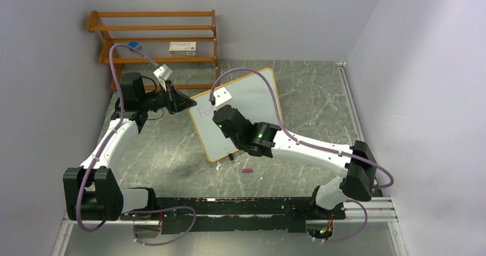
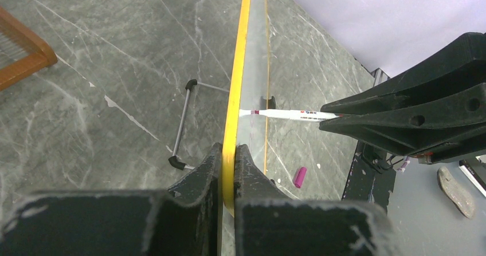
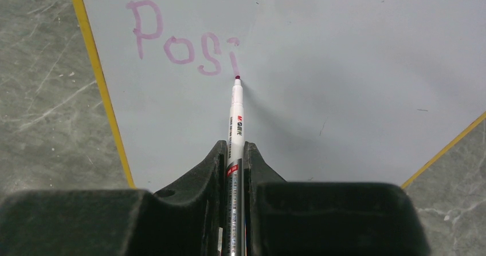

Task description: Write a sentence on the whiteboard

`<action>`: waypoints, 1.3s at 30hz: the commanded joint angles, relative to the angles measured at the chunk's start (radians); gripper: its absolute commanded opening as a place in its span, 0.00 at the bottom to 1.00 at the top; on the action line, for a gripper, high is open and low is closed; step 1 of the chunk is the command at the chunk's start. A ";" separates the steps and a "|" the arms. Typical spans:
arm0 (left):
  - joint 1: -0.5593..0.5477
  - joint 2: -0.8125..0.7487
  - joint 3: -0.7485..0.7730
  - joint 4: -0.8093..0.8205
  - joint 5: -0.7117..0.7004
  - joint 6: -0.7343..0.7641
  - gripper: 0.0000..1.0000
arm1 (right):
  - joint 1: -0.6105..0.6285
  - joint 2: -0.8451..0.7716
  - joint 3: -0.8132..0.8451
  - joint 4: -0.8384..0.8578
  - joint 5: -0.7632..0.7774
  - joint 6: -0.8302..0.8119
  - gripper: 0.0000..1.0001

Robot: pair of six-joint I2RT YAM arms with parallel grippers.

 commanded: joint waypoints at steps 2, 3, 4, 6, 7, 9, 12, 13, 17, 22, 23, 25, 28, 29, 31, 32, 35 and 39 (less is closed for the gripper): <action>-0.009 0.003 0.011 -0.035 -0.028 0.082 0.05 | -0.003 -0.002 0.011 0.002 -0.002 0.015 0.00; -0.010 0.004 0.010 -0.035 -0.029 0.081 0.05 | -0.004 -0.008 0.009 0.011 -0.004 0.011 0.00; -0.010 0.004 0.011 -0.035 -0.030 0.082 0.05 | -0.004 -0.017 0.005 0.025 -0.006 0.007 0.00; -0.009 0.005 0.011 -0.037 -0.032 0.083 0.05 | -0.003 -0.039 -0.005 0.050 -0.009 -0.002 0.00; -0.010 0.004 0.011 -0.038 -0.032 0.084 0.05 | -0.005 -0.047 -0.007 0.056 -0.007 -0.005 0.00; -0.009 0.006 0.011 -0.040 -0.032 0.085 0.05 | -0.004 -0.058 -0.013 0.068 -0.002 -0.014 0.00; -0.010 0.006 0.013 -0.041 -0.034 0.086 0.05 | -0.010 -0.070 -0.026 0.080 0.018 -0.022 0.00; -0.010 0.005 0.013 -0.041 -0.034 0.087 0.05 | -0.014 -0.072 -0.030 0.083 0.018 -0.020 0.00; -0.010 0.008 0.012 -0.043 -0.034 0.087 0.05 | -0.029 -0.089 -0.049 0.101 0.015 -0.020 0.00; -0.009 0.008 0.013 -0.045 -0.036 0.088 0.05 | -0.050 -0.104 -0.072 0.122 -0.006 -0.017 0.00; -0.009 0.007 0.014 -0.046 -0.036 0.090 0.05 | -0.054 -0.106 -0.077 0.125 -0.011 -0.015 0.00; -0.009 0.008 0.014 -0.046 -0.036 0.089 0.05 | -0.062 -0.110 -0.085 0.136 -0.023 -0.013 0.00; -0.009 0.009 0.014 -0.044 -0.035 0.088 0.05 | -0.066 -0.106 -0.087 0.145 -0.041 -0.015 0.00; -0.010 0.010 0.014 -0.044 -0.034 0.087 0.05 | -0.065 -0.102 -0.087 0.149 -0.046 -0.016 0.00; -0.009 0.009 0.014 -0.045 -0.035 0.088 0.05 | -0.066 -0.098 -0.083 0.153 -0.058 -0.020 0.00; -0.010 0.009 0.014 -0.044 -0.034 0.088 0.05 | -0.065 -0.095 -0.082 0.153 -0.061 -0.022 0.00; -0.009 0.009 0.014 -0.044 -0.034 0.088 0.05 | -0.066 -0.087 -0.075 0.153 -0.070 -0.026 0.00; -0.010 0.010 0.013 -0.041 -0.032 0.085 0.05 | -0.066 -0.074 -0.065 0.141 -0.071 -0.025 0.00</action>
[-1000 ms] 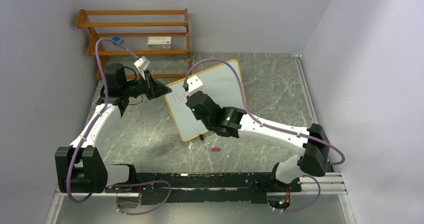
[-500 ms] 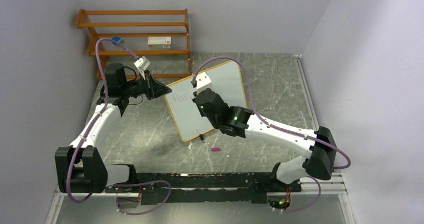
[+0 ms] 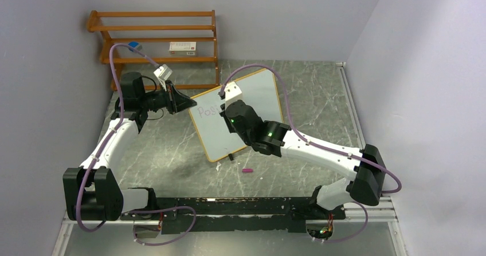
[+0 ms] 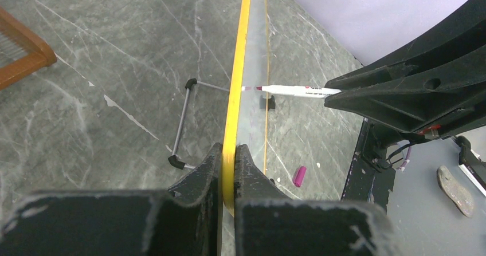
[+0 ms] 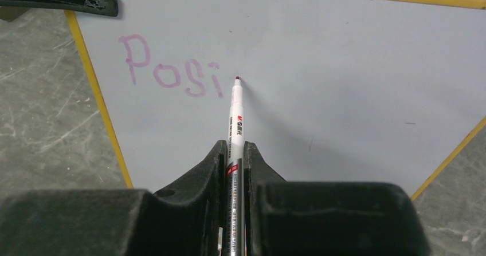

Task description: Write a sentence on the whiteboard

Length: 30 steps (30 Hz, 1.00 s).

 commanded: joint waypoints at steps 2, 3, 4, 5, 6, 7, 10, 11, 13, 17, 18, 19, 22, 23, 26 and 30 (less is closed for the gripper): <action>-0.010 0.011 0.008 -0.027 -0.030 0.077 0.05 | -0.005 0.007 0.014 0.021 -0.016 -0.004 0.00; -0.009 0.011 0.008 -0.025 -0.030 0.077 0.05 | -0.005 0.007 0.014 0.022 -0.021 -0.004 0.00; -0.010 0.012 0.008 -0.025 -0.031 0.077 0.05 | -0.005 0.007 0.015 0.023 -0.023 -0.005 0.00; -0.009 0.012 0.007 -0.025 -0.030 0.077 0.05 | -0.004 0.010 0.018 0.020 -0.022 -0.005 0.00; -0.009 0.011 0.008 -0.026 -0.031 0.078 0.05 | -0.006 0.014 0.020 0.017 -0.019 -0.005 0.00; -0.008 0.011 0.008 -0.026 -0.030 0.078 0.05 | -0.007 0.016 0.021 0.017 -0.018 -0.006 0.00; -0.008 0.011 0.007 -0.026 -0.032 0.078 0.05 | -0.007 0.026 0.022 0.022 -0.020 -0.005 0.00; -0.009 0.011 0.006 -0.026 -0.029 0.077 0.05 | -0.008 0.027 0.022 0.024 -0.017 -0.004 0.00; -0.009 0.011 0.006 -0.026 -0.031 0.078 0.05 | -0.008 0.033 0.025 0.023 -0.012 -0.005 0.00; -0.009 0.011 0.008 -0.027 -0.030 0.078 0.05 | -0.012 0.034 0.022 0.023 0.013 -0.004 0.00; -0.009 0.011 0.008 -0.028 -0.031 0.079 0.05 | -0.013 0.035 0.021 0.020 0.019 -0.004 0.00; -0.009 0.010 0.008 -0.028 -0.030 0.080 0.05 | -0.014 0.034 0.021 0.017 0.026 -0.003 0.00; -0.009 0.011 0.008 -0.028 -0.031 0.079 0.05 | -0.017 0.032 0.020 0.009 0.049 -0.003 0.00; -0.009 0.012 0.008 -0.029 -0.031 0.079 0.05 | -0.016 0.031 0.020 0.008 0.055 -0.001 0.00; -0.008 0.011 0.009 -0.029 -0.030 0.080 0.05 | -0.018 0.029 0.018 0.006 0.064 -0.001 0.00; -0.009 0.013 0.010 -0.031 -0.033 0.081 0.05 | -0.018 0.023 0.017 0.007 0.058 -0.003 0.00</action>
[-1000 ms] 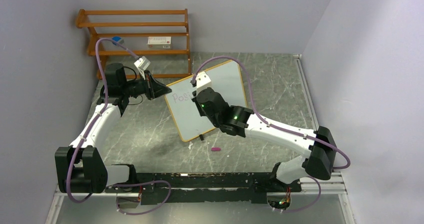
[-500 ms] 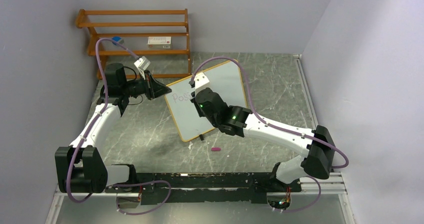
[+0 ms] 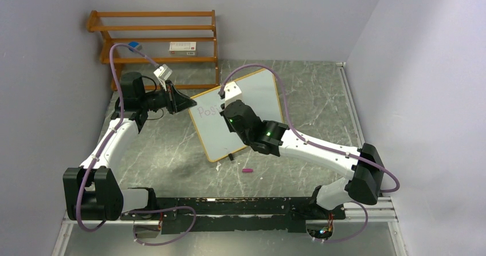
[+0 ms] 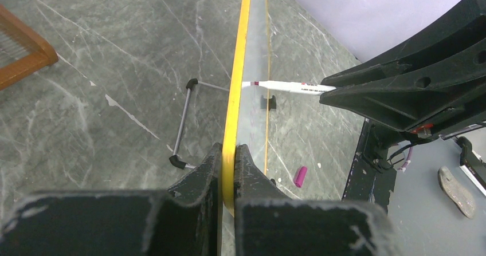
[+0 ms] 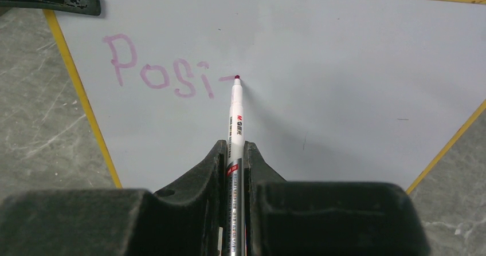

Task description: Write a sentence on the whiteboard

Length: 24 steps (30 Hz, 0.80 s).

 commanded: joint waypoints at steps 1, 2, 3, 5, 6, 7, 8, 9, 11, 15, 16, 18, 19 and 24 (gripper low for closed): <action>-0.009 0.012 0.009 -0.033 -0.033 0.082 0.05 | -0.014 0.004 0.015 0.007 0.029 -0.001 0.00; -0.008 0.011 0.010 -0.034 -0.033 0.083 0.05 | -0.014 -0.001 0.014 0.007 0.027 -0.002 0.00; -0.008 0.012 0.010 -0.033 -0.033 0.082 0.05 | -0.014 -0.007 0.012 0.010 0.025 -0.004 0.00; -0.009 0.012 0.010 -0.034 -0.035 0.083 0.05 | -0.014 -0.017 0.011 0.010 0.025 -0.005 0.00; -0.009 0.010 0.009 -0.034 -0.035 0.083 0.05 | -0.013 -0.022 0.011 0.009 0.023 -0.005 0.00; -0.009 0.011 0.009 -0.034 -0.035 0.082 0.05 | -0.012 -0.027 0.011 0.009 0.020 -0.005 0.00; -0.009 0.011 0.010 -0.034 -0.037 0.083 0.05 | -0.011 -0.030 0.012 0.011 0.017 -0.005 0.00; -0.009 0.011 0.010 -0.035 -0.037 0.084 0.05 | -0.013 -0.032 0.012 0.012 0.011 -0.006 0.00; -0.009 0.011 0.009 -0.034 -0.036 0.084 0.05 | -0.009 -0.035 0.015 0.015 0.001 -0.008 0.00; -0.009 0.011 0.010 -0.036 -0.037 0.084 0.05 | -0.008 -0.038 0.017 0.026 -0.013 -0.014 0.00; -0.009 0.012 0.009 -0.034 -0.037 0.084 0.05 | -0.008 -0.037 0.017 0.027 -0.016 -0.013 0.00; -0.010 0.013 0.011 -0.035 -0.035 0.084 0.05 | -0.006 -0.034 0.018 0.030 -0.021 -0.014 0.00; -0.009 0.013 0.010 -0.034 -0.036 0.084 0.05 | -0.007 -0.033 0.020 0.031 -0.023 -0.014 0.00; -0.009 0.013 0.011 -0.036 -0.034 0.084 0.05 | -0.006 -0.029 0.019 0.048 -0.019 -0.018 0.00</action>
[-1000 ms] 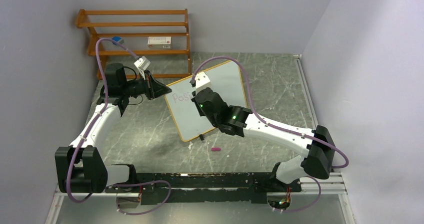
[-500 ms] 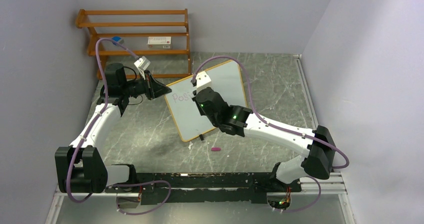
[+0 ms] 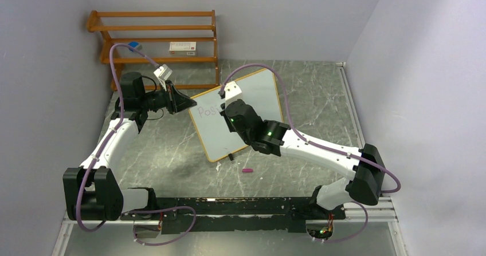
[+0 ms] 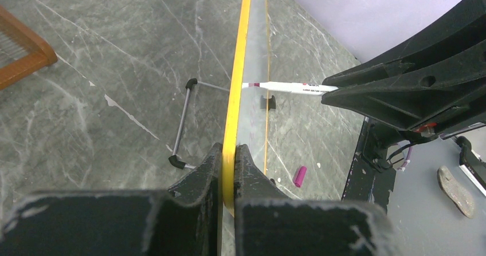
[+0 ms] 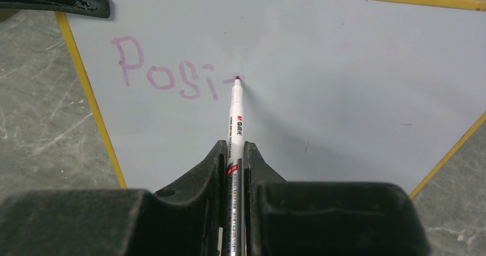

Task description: Write a sentence on the whiteboard

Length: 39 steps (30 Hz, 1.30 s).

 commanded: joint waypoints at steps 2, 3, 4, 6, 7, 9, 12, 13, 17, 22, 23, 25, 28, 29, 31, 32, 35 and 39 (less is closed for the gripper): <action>-0.009 0.013 0.010 -0.032 -0.035 0.082 0.05 | -0.004 -0.016 0.021 0.054 0.006 -0.015 0.00; -0.009 0.013 0.009 -0.033 -0.036 0.083 0.05 | -0.003 -0.015 0.021 0.060 0.009 -0.016 0.00; -0.009 0.013 0.009 -0.034 -0.034 0.082 0.05 | -0.003 -0.013 0.020 0.067 0.010 -0.017 0.00; -0.008 0.012 0.010 -0.031 -0.035 0.082 0.05 | -0.004 -0.009 0.022 0.075 0.006 -0.017 0.00; -0.008 0.013 0.010 -0.032 -0.034 0.082 0.05 | -0.004 -0.006 0.024 0.078 0.005 -0.019 0.00; -0.009 0.015 0.010 -0.029 -0.033 0.080 0.05 | -0.004 0.004 0.031 0.078 0.002 -0.021 0.00; -0.009 0.015 0.009 -0.029 -0.033 0.081 0.05 | -0.004 0.019 0.036 0.070 0.003 -0.023 0.00; -0.009 0.015 0.009 -0.029 -0.033 0.080 0.05 | -0.004 0.023 0.037 0.065 0.003 -0.022 0.00; -0.009 0.015 0.010 -0.028 -0.031 0.079 0.05 | -0.004 0.031 0.043 0.033 0.001 -0.014 0.00; -0.009 0.015 0.008 -0.026 -0.030 0.078 0.05 | -0.003 0.024 0.040 -0.001 0.006 -0.003 0.00; -0.009 0.015 0.008 -0.026 -0.030 0.078 0.05 | -0.004 0.024 0.039 -0.008 0.004 0.000 0.00; -0.009 0.012 0.008 -0.026 -0.032 0.078 0.05 | -0.004 0.021 0.034 -0.019 -0.002 0.006 0.00; -0.009 0.013 0.008 -0.025 -0.031 0.077 0.05 | -0.004 0.016 0.025 -0.028 -0.009 0.013 0.00; -0.009 0.013 0.008 -0.024 -0.031 0.076 0.05 | -0.003 0.015 0.022 -0.032 -0.011 0.015 0.00; -0.010 0.013 0.006 -0.025 -0.030 0.076 0.05 | -0.004 0.016 0.020 -0.037 -0.016 0.020 0.00; -0.009 0.014 0.006 -0.023 -0.031 0.076 0.05 | -0.004 0.017 0.020 -0.041 -0.020 0.020 0.00; -0.009 0.015 0.007 -0.025 -0.031 0.076 0.05 | -0.003 0.019 0.018 -0.047 -0.030 0.025 0.00; -0.009 0.015 0.008 -0.025 -0.031 0.076 0.05 | -0.001 0.019 0.014 -0.055 -0.027 0.026 0.00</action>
